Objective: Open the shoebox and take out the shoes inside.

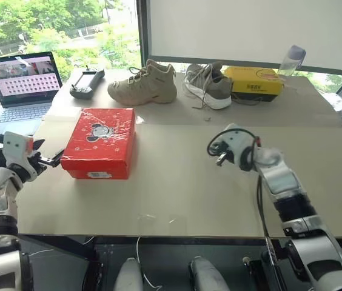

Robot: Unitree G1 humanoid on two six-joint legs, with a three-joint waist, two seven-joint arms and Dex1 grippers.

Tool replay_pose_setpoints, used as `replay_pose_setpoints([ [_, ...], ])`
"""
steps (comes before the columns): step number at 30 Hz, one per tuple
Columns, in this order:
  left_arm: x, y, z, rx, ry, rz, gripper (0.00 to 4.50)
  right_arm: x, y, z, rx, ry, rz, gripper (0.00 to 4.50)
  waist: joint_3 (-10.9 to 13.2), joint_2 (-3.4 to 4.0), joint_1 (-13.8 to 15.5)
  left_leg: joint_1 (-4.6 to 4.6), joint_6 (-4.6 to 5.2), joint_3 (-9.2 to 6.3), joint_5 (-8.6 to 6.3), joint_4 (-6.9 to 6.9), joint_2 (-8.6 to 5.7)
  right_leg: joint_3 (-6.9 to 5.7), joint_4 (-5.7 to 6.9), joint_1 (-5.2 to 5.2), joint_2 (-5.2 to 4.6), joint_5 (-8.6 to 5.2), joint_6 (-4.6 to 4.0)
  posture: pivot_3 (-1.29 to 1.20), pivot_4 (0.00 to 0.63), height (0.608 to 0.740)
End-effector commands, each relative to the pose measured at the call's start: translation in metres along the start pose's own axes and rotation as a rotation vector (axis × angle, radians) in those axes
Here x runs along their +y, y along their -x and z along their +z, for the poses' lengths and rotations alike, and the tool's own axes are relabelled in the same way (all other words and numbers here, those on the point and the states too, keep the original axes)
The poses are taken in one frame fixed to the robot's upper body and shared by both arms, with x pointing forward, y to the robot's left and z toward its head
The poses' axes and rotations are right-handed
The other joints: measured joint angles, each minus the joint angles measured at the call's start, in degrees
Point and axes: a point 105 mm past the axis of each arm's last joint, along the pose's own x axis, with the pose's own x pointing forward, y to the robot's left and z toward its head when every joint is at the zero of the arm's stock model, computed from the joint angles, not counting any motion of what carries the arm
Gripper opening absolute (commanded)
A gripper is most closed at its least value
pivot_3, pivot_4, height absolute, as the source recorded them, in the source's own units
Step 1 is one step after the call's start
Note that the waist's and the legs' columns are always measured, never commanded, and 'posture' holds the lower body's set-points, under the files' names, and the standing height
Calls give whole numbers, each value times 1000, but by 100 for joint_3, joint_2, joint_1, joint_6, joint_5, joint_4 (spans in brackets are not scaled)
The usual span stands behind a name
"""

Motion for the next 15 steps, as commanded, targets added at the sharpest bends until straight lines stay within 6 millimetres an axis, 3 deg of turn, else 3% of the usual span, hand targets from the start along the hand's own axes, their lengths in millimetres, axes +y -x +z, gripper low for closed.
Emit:
replay_pose_setpoints([
  [1,-2,-3,5,37,-73,-82,3968,16,-23,41,-116,82,134,0,1,1,5,-4,0,0,0,-2,3,-2,1,-5,2,0,0,0,150,685],
  [2,-3,-4,4,48,-82,-95,3816,20,-30,49,-136,84,158,0,1,1,12,-22,1,-1,0,-3,4,-4,9,-25,3,-1,0,0,150,685],
  [7,-14,-13,-1,105,-154,-185,1991,48,-67,68,-132,182,247,0,1,2,52,-77,1,-1,1,-1,5,-9,41,-85,3,-1,-9,0,150,685],
  [12,-20,-20,2,110,-188,-220,349,67,-82,79,-153,204,301,0,2,2,86,-81,1,-2,1,2,5,-11,73,-103,3,-8,-21,0,150,685],
  [13,-23,-22,3,108,-192,-230,99,71,-84,82,-157,211,308,0,2,2,84,-81,1,-2,1,4,5,-11,79,-105,3,-8,-21,0,150,685],
  [15,-33,-30,5,95,-209,-268,99,80,-90,91,-176,218,307,0,2,2,78,-81,-3,-2,4,8,5,-11,87,-108,4,-11,-16,0,150,685],
])
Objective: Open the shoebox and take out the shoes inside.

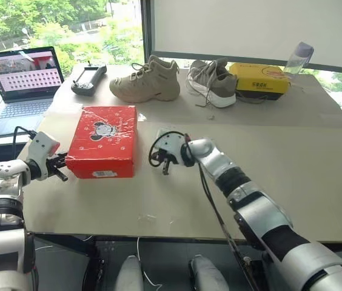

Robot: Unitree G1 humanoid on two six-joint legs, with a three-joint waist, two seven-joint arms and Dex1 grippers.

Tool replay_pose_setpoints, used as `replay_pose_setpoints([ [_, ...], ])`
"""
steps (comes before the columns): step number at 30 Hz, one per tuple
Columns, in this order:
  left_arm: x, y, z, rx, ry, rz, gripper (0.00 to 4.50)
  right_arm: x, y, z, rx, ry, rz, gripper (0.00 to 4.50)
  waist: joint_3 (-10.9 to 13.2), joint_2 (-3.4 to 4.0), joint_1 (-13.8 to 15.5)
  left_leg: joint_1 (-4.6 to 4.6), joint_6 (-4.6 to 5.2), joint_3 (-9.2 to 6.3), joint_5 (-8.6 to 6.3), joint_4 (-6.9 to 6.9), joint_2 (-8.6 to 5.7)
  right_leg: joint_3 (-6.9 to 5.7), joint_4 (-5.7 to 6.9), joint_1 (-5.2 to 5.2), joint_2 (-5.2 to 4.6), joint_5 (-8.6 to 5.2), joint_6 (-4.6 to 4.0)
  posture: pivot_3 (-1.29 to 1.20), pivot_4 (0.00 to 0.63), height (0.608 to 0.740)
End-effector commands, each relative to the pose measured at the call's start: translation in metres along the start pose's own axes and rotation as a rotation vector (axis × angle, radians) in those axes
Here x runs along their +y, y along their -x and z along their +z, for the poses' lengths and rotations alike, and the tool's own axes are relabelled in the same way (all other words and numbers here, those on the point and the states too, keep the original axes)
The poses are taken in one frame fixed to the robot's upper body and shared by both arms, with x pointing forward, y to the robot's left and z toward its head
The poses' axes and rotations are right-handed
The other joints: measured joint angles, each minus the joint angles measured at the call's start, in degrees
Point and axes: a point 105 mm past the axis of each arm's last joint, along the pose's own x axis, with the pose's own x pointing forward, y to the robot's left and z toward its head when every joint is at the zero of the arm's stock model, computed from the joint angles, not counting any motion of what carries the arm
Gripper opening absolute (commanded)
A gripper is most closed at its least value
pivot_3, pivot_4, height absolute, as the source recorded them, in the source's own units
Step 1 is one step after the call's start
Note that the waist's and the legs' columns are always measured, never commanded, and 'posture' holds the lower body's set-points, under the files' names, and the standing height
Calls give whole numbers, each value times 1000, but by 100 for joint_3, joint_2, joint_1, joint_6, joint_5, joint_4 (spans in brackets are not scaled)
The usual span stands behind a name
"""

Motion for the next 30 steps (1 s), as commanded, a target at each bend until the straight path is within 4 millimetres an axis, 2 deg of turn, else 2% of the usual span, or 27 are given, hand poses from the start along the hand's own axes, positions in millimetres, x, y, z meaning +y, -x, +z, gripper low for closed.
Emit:
replay_pose_setpoints([
  [1,-11,-14,19,-49,-67,-60,99,-5,-10,31,-69,58,-36,0,0,1,-7,0,-2,0,1,1,0,0,3,-1,0,-5,9,0,150,685],
  [6,-34,-36,33,-91,-106,-154,99,-9,-12,43,-114,36,-72,0,0,0,20,0,-15,-1,11,5,4,-1,22,-7,1,-6,9,0,150,685],
  [8,-47,-48,43,-119,-122,-195,99,-15,-3,41,-121,28,-104,0,0,1,54,-3,-16,0,11,9,3,0,22,-7,1,-5,9,0,150,685],
  [11,-65,-63,54,-159,-137,-253,99,-23,16,32,-113,21,-147,0,0,1,154,-3,-16,0,12,11,3,-1,22,-6,1,-6,9,0,150,685],
  [15,-86,-81,70,-220,-143,-297,99,-26,51,13,-72,-1,-211,0,0,1,224,-26,-16,0,12,13,3,-1,21,-21,1,-6,9,0,150,685],
  [18,-103,-97,86,-269,-134,-326,99,-18,79,-6,-13,-21,-245,0,0,1,264,-58,-17,-1,14,18,3,-2,22,-48,1,2,-3,0,150,685],
  [19,-108,-101,89,-278,-133,-338,99,-15,86,-12,11,-30,-255,0,0,1,270,-68,-18,-1,14,22,3,-2,23,-57,1,17,-26,0,150,685],
  [22,-124,-112,97,-296,-135,-381,99,-4,107,-27,79,-62,-289,0,0,1,251,-78,-18,-2,15,30,3,-7,20,-59,0,18,-28,0,150,685],
  [24,-133,-117,101,-305,-137,-409,99,4,121,-31,98,-90,-305,0,0,1,252,-77,-18,-2,15,29,3,-7,20,-59,0,16,-25,0,150,685],
  [30,-139,-119,106,-322,-132,-444,99,11,144,-33,147,-132,-369,0,1,1,87,-70,-20,-3,21,31,3,-2,21,-57,1,7,-4,0,150,685],
])
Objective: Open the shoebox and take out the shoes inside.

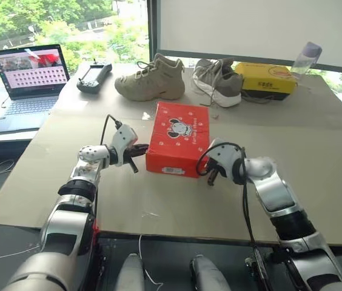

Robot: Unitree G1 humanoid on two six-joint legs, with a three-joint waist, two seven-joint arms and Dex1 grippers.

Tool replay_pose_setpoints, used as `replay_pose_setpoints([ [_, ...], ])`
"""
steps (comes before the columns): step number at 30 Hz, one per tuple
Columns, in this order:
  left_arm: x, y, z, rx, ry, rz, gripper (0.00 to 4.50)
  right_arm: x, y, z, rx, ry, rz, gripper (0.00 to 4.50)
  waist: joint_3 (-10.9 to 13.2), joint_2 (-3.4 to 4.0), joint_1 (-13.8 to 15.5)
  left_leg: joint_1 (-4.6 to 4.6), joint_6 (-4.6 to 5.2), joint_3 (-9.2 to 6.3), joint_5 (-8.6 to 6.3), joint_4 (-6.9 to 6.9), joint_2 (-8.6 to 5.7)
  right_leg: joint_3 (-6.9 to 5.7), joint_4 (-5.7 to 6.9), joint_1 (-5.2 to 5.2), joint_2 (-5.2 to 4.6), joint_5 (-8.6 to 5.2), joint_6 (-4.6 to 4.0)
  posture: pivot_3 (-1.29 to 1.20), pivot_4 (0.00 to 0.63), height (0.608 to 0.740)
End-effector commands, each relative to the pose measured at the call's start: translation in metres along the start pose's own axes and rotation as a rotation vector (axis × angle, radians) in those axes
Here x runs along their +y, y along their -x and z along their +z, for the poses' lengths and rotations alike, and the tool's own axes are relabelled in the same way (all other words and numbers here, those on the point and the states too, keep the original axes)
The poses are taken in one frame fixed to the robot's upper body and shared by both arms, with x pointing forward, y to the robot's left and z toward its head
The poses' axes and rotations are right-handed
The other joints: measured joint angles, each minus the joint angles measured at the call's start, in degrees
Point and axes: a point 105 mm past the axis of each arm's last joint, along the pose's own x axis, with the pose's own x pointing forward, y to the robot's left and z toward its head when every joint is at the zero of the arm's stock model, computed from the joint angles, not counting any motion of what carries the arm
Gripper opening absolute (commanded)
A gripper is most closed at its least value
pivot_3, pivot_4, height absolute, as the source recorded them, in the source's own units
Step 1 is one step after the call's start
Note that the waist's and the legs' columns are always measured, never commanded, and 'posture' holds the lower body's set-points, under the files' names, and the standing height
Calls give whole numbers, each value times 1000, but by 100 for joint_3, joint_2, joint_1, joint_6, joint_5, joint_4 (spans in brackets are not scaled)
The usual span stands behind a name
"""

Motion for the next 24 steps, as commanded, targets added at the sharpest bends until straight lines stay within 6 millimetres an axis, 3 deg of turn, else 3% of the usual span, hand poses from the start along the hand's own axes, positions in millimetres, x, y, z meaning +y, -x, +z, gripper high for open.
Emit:
replay_pose_setpoints([
  [1,-7,-9,21,-56,-69,-68,99,-5,19,23,-69,12,-51,0,0,0,-8,1,0,0,3,0,0,0,0,1,0,-2,8,0,150,685],
  [11,-40,3,13,-77,-48,-104,99,-11,41,15,-29,-51,-132,0,0,0,1,1,1,0,5,5,0,2,1,6,-1,1,9,0,150,685],
  [18,-33,17,4,-37,-15,-33,99,-3,46,15,-18,-58,-100,0,0,0,5,9,3,-1,7,12,-1,2,2,15,-1,-1,15,0,150,685],
  [24,-15,40,2,-35,19,64,99,1,45,5,6,-61,-93,0,0,0,-10,11,3,-1,7,11,0,3,1,16,-1,-4,20,0,150,685],
])
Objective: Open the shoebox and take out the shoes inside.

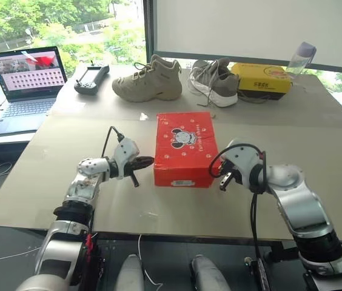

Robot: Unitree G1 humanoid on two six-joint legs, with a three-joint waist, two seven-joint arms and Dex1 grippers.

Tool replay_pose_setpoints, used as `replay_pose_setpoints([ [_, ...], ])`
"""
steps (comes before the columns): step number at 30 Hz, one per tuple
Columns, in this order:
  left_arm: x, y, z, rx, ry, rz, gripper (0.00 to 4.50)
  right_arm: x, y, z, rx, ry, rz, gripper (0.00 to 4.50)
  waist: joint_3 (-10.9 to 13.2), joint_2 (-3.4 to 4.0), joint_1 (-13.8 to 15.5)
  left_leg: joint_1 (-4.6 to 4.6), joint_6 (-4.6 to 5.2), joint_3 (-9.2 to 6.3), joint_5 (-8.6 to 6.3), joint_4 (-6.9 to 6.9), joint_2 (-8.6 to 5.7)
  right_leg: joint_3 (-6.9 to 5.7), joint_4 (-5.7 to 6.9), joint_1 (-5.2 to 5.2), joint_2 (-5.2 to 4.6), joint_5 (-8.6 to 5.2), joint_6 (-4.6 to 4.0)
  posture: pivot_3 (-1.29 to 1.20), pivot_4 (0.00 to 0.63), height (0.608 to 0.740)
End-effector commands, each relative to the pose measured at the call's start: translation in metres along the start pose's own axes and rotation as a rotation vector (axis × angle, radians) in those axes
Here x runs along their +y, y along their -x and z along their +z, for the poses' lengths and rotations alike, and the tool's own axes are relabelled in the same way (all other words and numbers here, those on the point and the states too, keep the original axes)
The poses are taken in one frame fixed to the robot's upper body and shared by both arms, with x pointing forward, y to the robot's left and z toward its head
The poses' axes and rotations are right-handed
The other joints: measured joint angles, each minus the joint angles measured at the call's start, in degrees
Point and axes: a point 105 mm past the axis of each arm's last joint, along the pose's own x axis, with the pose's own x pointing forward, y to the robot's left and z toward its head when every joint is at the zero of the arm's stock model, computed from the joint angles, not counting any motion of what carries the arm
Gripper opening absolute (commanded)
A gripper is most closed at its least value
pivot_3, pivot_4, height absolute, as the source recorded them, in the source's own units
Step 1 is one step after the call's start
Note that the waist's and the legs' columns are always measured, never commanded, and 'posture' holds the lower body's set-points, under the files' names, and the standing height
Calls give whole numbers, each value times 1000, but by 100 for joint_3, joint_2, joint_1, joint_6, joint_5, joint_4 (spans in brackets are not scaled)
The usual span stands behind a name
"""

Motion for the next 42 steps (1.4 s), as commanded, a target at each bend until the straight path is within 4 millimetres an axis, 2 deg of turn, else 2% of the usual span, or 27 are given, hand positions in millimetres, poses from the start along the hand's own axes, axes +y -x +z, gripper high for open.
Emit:
replay_pose_setpoints([
  [1,9,21,7,-32,11,53,99,-6,6,1,-14,23,-32,0,0,0,-9,0,0,0,0,0,0,0,0,1,0,0,0,0,150,685],
  [3,10,32,9,-65,76,66,99,-8,6,-3,-12,0,-44,0,0,0,-7,3,0,0,0,0,0,1,0,3,0,0,0,0,150,685],
  [9,1,73,53,-219,196,18,99,-11,6,-21,-13,-92,-41,0,0,-1,11,7,0,-2,0,4,0,-2,0,11,-1,0,0,0,150,685],
  [15,-23,111,80,-107,120,-118,99,-15,-2,-18,-72,-162,18,0,1,0,-52,56,0,-2,-1,-2,2,-2,-8,61,0,-6,0,0,150,685],
  [19,-26,124,79,-34,80,-134,99,-15,-5,-14,-107,-208,67,0,1,0,-108,91,0,-2,-2,-4,2,-2,-17,95,-2,-28,-37,0,150,685],
  [22,-26,126,77,-25,91,-126,99,-12,-8,-12,-115,-218,116,0,1,-1,-110,91,0,-2,-2,-5,2,-2,-18,97,-2,-30,-38,0,150,685],
  [27,-29,118,76,-54,124,-110,99,-9,-13,2,-175,-253,208,0,2,-1,-125,86,2,-1,-3,-5,2,-2,-18,93,-1,-19,-18,0,150,685],
  [31,-35,113,79,-75,126,-115,99,-25,-15,25,-267,-296,219,0,2,-2,-178,87,2,-1,-3,-3,2,-1,-18,92,-1,-13,-9,0,150,685],
  [36,-28,104,85,-120,145,-75,99,-48,-10,63,-441,-424,214,0,3,-2,-163,86,2,-2,-3,-14,4,-2,-18,89,0,-10,-3,0,150,685],
  [40,-31,100,89,-134,134,-91,99,-51,-1,93,-529,-429,252,0,4,0,-143,86,2,-2,-3,-15,4,-3,-18,89,0,-10,-3,0,150,685],
  [42,-32,99,90,-137,130,-95,99,-49,0,101,-530,-397,262,0,4,0,-140,86,2,-2,-3,-15,4,-3,-18,89,0,-9,-3,0,150,685],
])
